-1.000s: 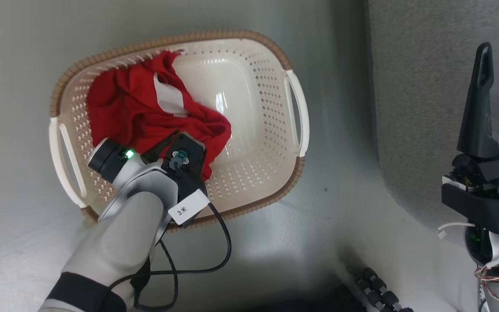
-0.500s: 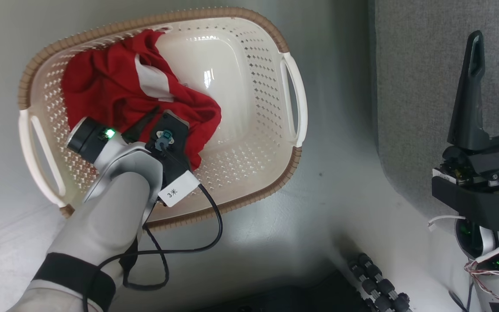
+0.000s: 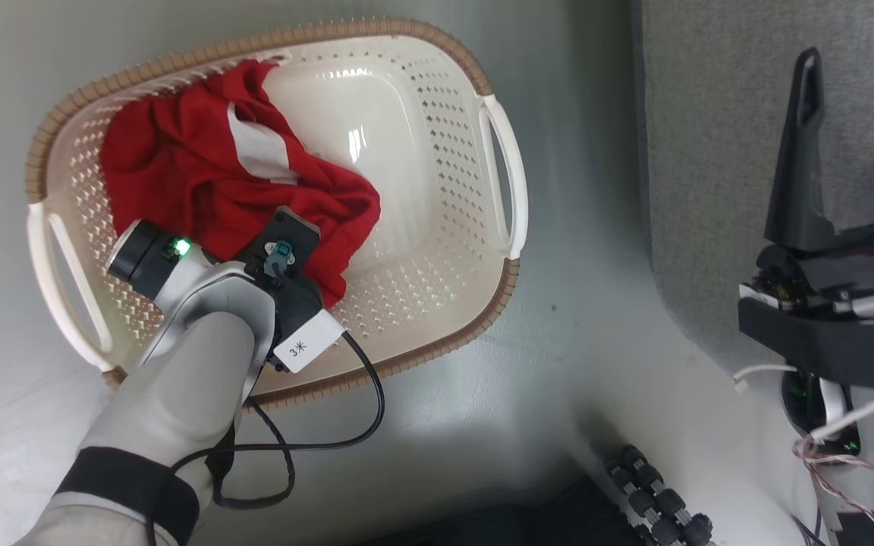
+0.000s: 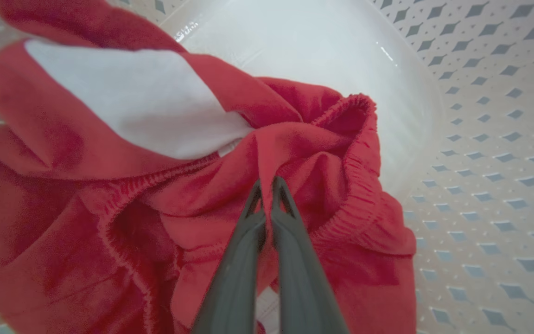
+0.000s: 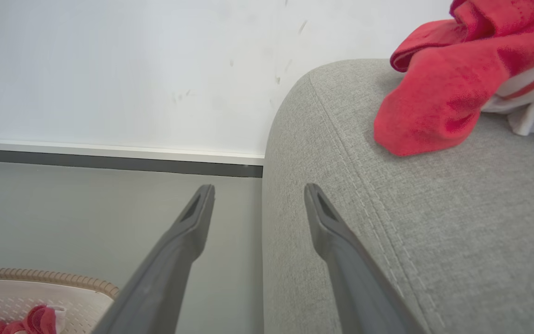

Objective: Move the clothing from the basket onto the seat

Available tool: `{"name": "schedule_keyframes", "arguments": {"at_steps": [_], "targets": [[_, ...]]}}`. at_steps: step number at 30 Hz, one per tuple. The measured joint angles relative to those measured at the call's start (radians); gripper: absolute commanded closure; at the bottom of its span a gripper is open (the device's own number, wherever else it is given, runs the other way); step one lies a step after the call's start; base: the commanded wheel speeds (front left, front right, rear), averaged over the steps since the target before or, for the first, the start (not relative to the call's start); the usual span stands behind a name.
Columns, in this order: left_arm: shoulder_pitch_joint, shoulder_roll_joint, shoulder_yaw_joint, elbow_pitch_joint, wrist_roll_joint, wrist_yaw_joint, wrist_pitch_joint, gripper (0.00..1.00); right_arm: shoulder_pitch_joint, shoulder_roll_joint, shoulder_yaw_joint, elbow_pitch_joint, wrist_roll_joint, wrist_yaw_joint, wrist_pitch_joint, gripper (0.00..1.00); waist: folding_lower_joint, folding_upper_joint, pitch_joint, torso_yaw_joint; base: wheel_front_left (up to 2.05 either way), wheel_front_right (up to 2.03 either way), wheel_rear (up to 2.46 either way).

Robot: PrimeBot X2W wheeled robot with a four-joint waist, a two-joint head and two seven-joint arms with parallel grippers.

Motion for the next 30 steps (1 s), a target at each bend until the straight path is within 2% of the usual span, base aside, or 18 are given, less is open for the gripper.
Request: {"name": "schedule_keyframes", "arguments": {"at_steps": [5, 12, 22, 30], "targets": [[0.005, -0.010, 0.013, 0.008, -0.021, -0.001, -0.045, 1.00, -0.013, 0.009, 0.000, 0.038, 0.000, 0.010, 0.001, 0.00, 0.0000, 0.0000, -0.041, 0.006, 0.00, 0.00, 0.00], [0.025, -0.029, 0.070, -0.015, -0.097, -0.030, -0.135, 1.00, -0.018, 0.010, -0.016, 0.087, 0.000, 0.019, 0.002, 0.00, 0.0000, 0.0000, -0.124, 0.021, 0.00, 0.00, 0.00], [0.025, -0.040, 0.094, -0.111, -0.158, -0.071, -0.158, 1.00, -0.019, 0.008, -0.043, 0.146, -0.001, 0.032, 0.002, 0.00, 0.0000, 0.0000, -0.261, 0.058, 0.00, 0.00, 0.00], [0.025, -0.043, 0.076, -0.213, -0.159, -0.097, -0.158, 1.00, -0.015, -0.007, -0.072, 0.198, 0.000, 0.044, 0.002, 0.00, -0.0001, -0.0001, -0.375, 0.097, 0.00, 0.00, 0.00]]}}
